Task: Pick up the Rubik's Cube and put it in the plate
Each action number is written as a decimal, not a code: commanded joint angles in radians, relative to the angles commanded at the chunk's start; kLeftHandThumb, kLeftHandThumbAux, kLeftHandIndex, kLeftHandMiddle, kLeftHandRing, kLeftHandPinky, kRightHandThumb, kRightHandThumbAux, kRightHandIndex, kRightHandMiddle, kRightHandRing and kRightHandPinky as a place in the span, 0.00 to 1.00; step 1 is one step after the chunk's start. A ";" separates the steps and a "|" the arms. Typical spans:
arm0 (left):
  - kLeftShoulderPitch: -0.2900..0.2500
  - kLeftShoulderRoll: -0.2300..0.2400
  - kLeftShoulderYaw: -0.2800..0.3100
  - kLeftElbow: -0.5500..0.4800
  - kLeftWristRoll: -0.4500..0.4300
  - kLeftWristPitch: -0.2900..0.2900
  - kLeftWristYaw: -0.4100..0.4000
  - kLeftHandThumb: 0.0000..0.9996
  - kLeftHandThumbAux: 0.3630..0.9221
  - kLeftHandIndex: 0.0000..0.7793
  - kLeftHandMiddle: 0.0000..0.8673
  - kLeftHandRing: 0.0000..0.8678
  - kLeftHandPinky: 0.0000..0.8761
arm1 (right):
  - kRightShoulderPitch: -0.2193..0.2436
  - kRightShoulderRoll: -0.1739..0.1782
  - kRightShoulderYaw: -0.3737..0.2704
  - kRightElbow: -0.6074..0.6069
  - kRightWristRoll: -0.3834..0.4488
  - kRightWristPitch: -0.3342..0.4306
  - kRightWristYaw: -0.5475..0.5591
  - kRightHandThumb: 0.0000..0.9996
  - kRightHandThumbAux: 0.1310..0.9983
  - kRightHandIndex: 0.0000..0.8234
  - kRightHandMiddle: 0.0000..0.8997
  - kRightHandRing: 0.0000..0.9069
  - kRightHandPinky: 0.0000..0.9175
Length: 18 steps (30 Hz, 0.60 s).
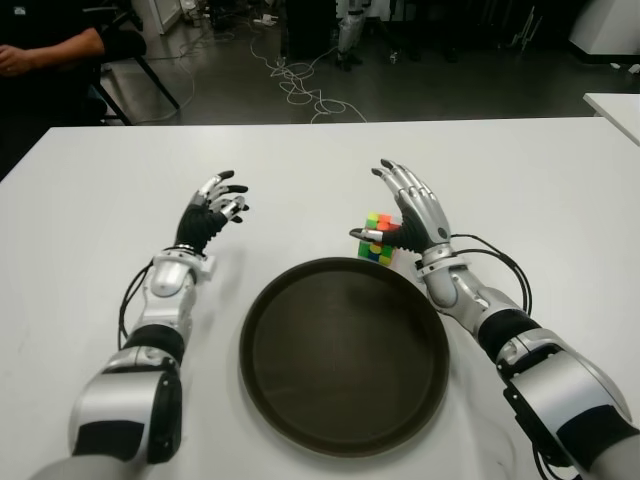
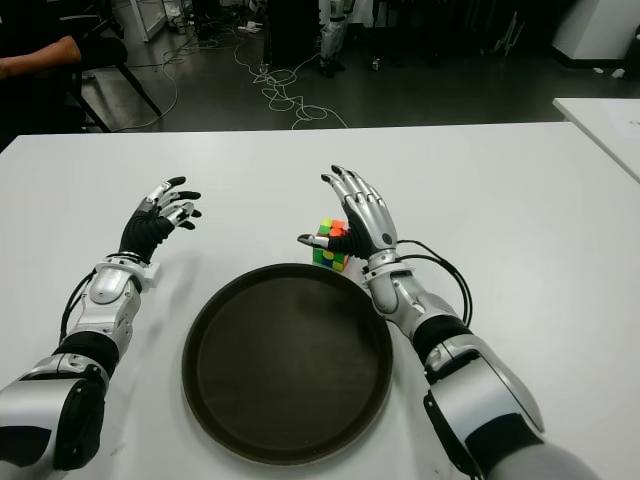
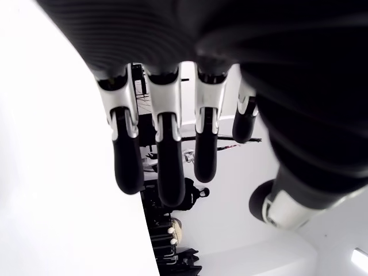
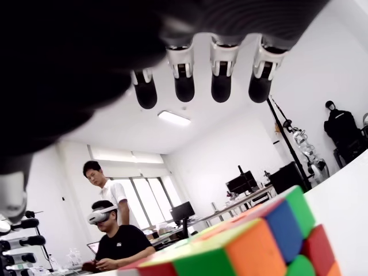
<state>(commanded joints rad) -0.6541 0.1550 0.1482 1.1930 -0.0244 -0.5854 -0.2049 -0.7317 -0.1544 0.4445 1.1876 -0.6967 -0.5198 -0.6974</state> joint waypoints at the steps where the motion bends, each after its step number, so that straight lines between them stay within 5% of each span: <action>1: 0.000 0.001 0.000 0.000 0.000 0.001 0.000 0.45 0.51 0.20 0.35 0.44 0.52 | -0.001 0.000 0.000 -0.001 0.001 0.003 0.003 0.05 0.38 0.00 0.00 0.07 0.15; 18: 0.001 0.005 -0.005 -0.004 0.003 -0.010 -0.003 0.44 0.53 0.20 0.34 0.44 0.51 | -0.044 -0.033 -0.030 0.015 0.019 0.109 0.032 0.03 0.41 0.00 0.00 0.06 0.14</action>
<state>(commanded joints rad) -0.6530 0.1597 0.1435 1.1892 -0.0212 -0.5955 -0.2074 -0.7752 -0.1872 0.4148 1.2029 -0.6773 -0.4105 -0.6652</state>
